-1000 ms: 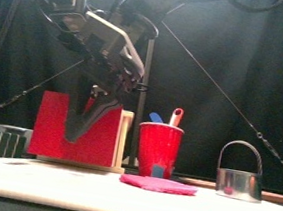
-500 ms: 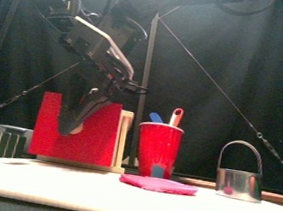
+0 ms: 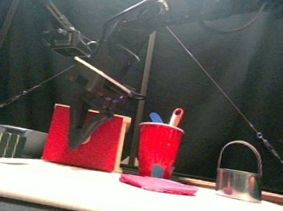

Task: Get the cutter from the drawer then cut the dough then place the extra dough in the bowl
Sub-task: Shut the drawer

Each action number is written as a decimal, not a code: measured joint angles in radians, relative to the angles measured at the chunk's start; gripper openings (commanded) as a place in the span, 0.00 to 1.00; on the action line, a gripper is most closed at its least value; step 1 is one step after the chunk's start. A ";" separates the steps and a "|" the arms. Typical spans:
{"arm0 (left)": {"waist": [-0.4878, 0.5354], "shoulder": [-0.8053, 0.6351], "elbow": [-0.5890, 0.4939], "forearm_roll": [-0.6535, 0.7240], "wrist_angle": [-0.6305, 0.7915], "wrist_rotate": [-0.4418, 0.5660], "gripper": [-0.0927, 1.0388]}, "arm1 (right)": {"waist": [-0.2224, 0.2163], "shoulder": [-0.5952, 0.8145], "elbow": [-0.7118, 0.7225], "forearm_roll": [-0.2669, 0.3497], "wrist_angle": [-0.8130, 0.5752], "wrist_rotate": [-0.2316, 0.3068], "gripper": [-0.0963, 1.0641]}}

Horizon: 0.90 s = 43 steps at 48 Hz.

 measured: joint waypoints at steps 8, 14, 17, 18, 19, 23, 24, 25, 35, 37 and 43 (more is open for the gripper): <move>0.000 0.002 -0.002 0.002 -0.002 0.002 0.48 | -0.025 0.000 0.002 -0.025 -0.003 0.000 0.11; -0.002 0.005 -0.002 0.000 -0.006 0.002 0.48 | -0.046 0.002 0.000 -0.038 -0.014 0.000 0.11; 0.000 0.006 -0.002 0.002 -0.009 0.002 0.48 | -0.057 0.003 0.000 -0.044 -0.020 0.000 0.11; 0.000 0.008 -0.002 0.002 -0.009 0.002 0.48 | -0.060 0.005 0.000 -0.046 -0.021 0.000 0.11; -0.002 0.008 -0.002 0.002 -0.011 0.002 0.48 | -0.063 0.006 0.000 -0.048 -0.025 0.000 0.11; -0.002 0.009 -0.002 0.006 -0.015 0.002 0.48 | -0.064 0.006 0.000 -0.052 -0.028 -0.002 0.11; -0.002 0.009 -0.002 0.006 -0.017 0.002 0.48 | -0.066 0.006 -0.002 -0.054 -0.028 0.000 0.11; 0.000 0.011 -0.002 0.009 -0.018 0.002 0.48 | -0.066 0.006 0.000 -0.054 -0.028 0.000 0.11; 0.000 0.015 -0.006 0.023 -0.040 0.002 0.48 | -0.077 0.006 -0.002 -0.066 -0.031 0.002 0.11; 0.000 0.017 -0.009 0.023 -0.041 0.003 0.48 | -0.078 0.006 -0.002 -0.066 -0.029 0.002 0.11; 0.000 0.026 -0.023 0.025 -0.043 0.003 0.48 | -0.081 0.006 -0.002 -0.067 -0.029 0.002 0.11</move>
